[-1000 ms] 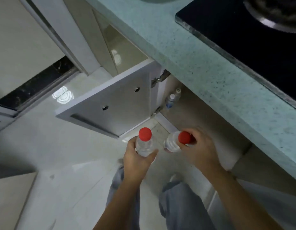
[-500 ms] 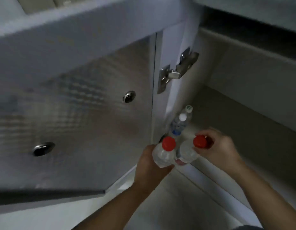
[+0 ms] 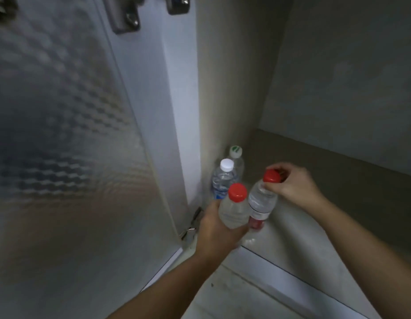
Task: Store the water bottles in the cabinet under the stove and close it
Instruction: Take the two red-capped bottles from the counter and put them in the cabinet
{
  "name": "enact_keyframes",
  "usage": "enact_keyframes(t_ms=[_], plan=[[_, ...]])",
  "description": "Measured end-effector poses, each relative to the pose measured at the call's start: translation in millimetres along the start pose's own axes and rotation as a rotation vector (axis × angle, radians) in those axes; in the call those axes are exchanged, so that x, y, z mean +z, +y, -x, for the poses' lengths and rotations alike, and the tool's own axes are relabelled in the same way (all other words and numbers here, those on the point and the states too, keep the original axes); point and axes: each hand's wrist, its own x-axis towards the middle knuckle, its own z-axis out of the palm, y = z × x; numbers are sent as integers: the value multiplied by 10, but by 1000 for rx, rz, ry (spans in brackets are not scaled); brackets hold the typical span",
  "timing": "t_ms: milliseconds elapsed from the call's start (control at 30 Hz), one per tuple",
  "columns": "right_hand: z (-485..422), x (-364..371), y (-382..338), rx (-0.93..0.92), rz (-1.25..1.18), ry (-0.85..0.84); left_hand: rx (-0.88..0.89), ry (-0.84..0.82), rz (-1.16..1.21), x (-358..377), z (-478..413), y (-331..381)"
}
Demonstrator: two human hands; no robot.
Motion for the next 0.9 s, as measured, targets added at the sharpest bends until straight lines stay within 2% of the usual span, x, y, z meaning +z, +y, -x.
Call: enact_keyframes(t_ms=[133, 367, 633, 900], plan=[[-165, 84, 188, 46, -60, 81, 22, 31, 57, 114, -143, -68], [-342, 242, 361, -18, -123, 183, 110, 146, 10, 115, -386, -142], [-499, 413, 358, -59, -213, 191, 102, 214, 11, 52, -415, -244], [-609, 459, 366, -91, -196, 202, 73, 259, 16, 3, -435, -358]])
